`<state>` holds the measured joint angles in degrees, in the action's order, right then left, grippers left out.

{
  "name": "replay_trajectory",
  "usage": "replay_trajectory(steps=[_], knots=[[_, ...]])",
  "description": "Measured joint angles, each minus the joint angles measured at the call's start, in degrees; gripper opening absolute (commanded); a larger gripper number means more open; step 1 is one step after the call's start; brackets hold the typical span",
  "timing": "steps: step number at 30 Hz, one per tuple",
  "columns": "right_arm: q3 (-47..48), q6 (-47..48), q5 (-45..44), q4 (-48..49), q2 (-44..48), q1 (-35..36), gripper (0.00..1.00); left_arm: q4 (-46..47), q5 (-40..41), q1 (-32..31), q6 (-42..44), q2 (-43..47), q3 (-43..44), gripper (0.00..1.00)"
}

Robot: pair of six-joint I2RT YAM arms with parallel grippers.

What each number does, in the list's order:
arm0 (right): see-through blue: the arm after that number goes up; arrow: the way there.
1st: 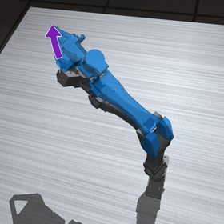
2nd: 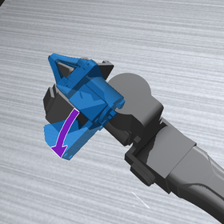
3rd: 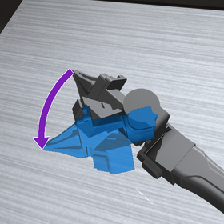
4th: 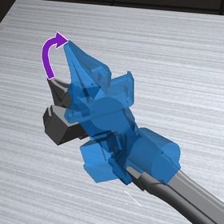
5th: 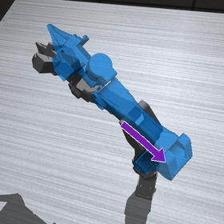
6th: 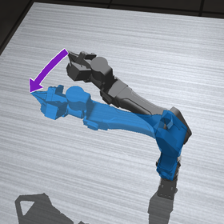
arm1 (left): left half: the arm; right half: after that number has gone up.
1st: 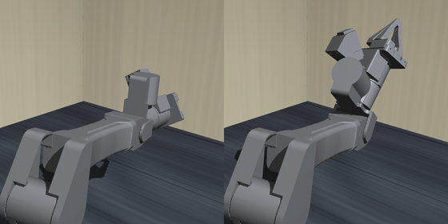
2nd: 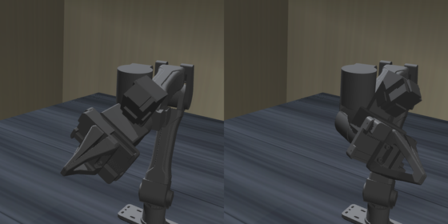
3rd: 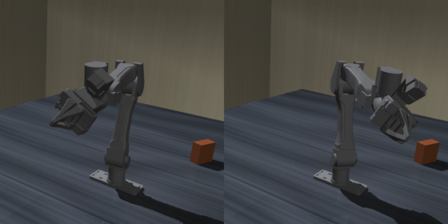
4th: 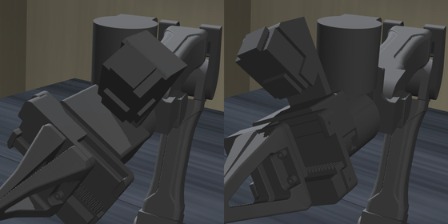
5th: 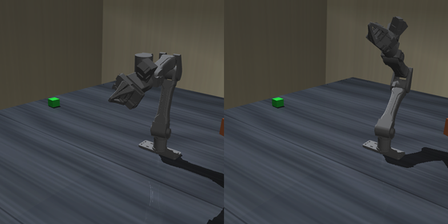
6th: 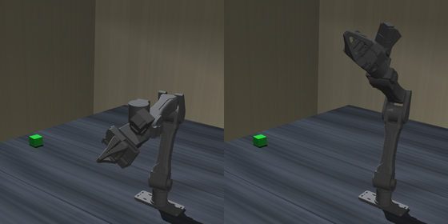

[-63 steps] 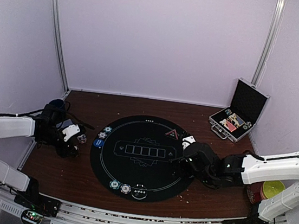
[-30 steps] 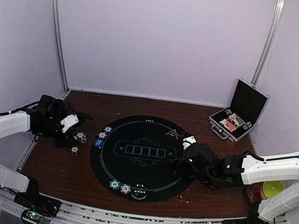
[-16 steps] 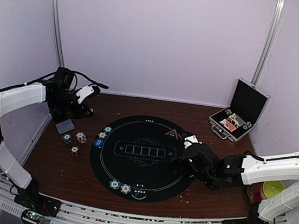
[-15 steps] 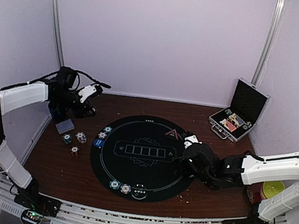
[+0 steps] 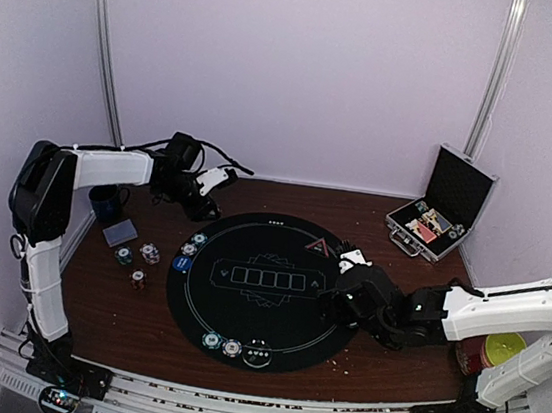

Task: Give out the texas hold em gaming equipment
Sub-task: Place the poker chips pile at the small blind area.

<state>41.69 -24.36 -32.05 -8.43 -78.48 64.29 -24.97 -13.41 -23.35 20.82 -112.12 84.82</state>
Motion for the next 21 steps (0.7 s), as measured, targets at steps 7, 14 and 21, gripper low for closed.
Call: replay_trajectory(steps=[7,14,21], knots=[[-0.09,0.00,0.00,0.11,0.02,0.00,1.00,2.86,2.75,-1.38,-0.63,-2.91,0.02,0.25],[-0.09,0.00,0.00,0.11,0.02,0.00,1.00,6.01,5.11,-1.46,-1.18,-5.46,-0.09,0.26],[-0.09,0.00,-0.02,0.11,0.02,0.00,1.00,8.26,5.95,-1.46,-1.79,-8.07,-0.09,0.26]])
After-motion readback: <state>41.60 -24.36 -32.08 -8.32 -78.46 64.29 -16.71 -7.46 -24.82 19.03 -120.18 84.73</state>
